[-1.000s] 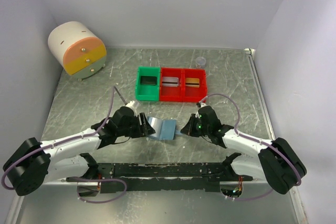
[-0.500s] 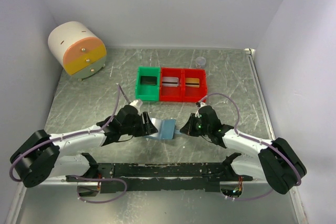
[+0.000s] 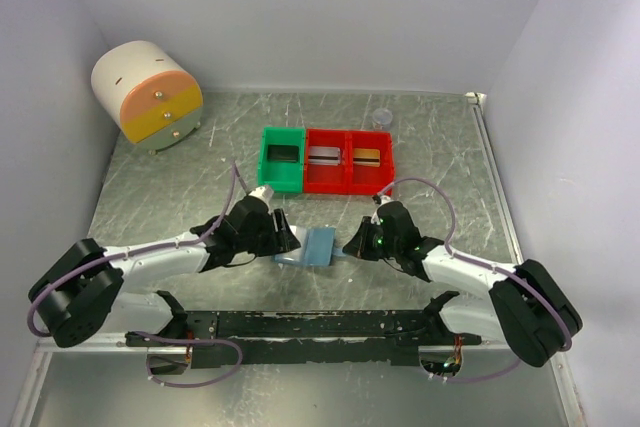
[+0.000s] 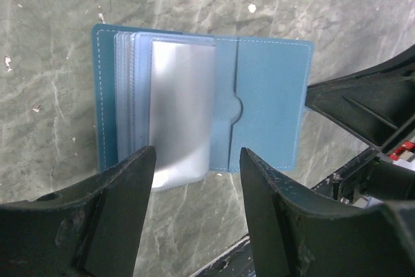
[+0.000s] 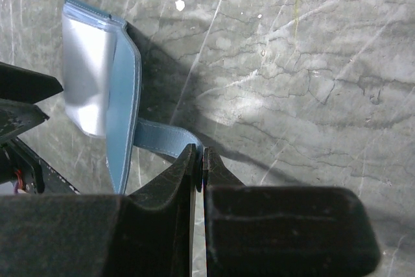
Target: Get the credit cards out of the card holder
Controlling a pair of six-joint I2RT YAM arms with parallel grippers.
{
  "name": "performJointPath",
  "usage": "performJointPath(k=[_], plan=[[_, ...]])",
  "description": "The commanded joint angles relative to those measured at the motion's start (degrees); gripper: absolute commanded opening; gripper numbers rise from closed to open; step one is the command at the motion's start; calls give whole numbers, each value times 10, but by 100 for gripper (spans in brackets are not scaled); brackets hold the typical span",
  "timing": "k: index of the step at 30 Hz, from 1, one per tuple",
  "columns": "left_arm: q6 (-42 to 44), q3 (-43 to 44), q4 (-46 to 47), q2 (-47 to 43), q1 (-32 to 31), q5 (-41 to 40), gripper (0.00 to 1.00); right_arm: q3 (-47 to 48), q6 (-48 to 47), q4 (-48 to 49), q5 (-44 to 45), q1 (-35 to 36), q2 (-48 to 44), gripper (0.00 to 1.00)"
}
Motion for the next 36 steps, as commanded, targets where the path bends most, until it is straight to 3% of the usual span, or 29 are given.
performJointPath(k=[1,7,12,18,24,30,36], plan=[[9,19,-7,27,-6,-10,66,-3,-7,18,-1,-4,11,4],[20,23,-18,29,-8,-21,68,-5,-8,15,1,-4,10,4],[29,38,-10,70,-12,15,66,-6,-7,16,2,-4,7,5],[23,28,90,94,-19,91,67,-8,-5,25,-13,-4,7,7],[26,35,135,110,-25,132,66,6,-14,8,-17,-4,-5,19],[10,19,192,118,-25,162,66,50,-37,-67,16,-4,-45,38],[15,16,187,121,-26,156,64,123,-61,-160,78,-4,-75,45]])
